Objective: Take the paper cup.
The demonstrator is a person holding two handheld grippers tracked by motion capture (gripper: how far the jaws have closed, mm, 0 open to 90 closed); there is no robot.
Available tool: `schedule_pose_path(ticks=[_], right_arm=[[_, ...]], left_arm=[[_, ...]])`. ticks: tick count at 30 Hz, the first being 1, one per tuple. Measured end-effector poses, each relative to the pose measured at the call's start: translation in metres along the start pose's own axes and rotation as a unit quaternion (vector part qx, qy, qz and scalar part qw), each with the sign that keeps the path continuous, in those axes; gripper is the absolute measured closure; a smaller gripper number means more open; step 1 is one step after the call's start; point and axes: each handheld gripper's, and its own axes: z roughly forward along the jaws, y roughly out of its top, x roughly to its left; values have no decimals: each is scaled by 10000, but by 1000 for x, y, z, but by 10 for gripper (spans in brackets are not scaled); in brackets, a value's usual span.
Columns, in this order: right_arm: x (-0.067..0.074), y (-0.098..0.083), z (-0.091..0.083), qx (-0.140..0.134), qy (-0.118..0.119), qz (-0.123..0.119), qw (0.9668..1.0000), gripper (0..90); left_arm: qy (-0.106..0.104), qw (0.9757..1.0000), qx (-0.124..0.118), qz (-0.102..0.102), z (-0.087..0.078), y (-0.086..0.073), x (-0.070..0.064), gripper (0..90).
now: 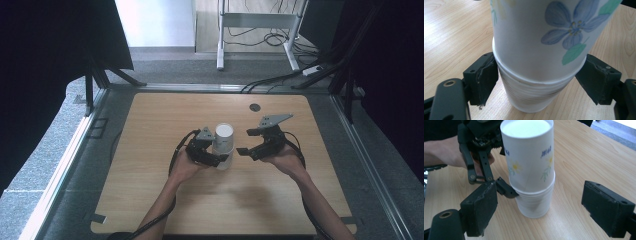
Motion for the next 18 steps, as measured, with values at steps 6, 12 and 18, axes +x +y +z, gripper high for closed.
schedule_pose_path(ticks=[6, 12, 18], right_arm=[[-1, 10, 7, -29, 111, -8, 9999, 136], [-1, 23, 16, -47, 226, -24, 9997, 139], [0, 36, 24, -54, 309, -48, 9995, 146]], left_arm=[[7, 10000, 1, 23, 0, 0, 0, 203], [32, 10000, 36, 57, -1, 0, -1, 208], [43, 10000, 50, 73, -1, 1, -1, 211]])
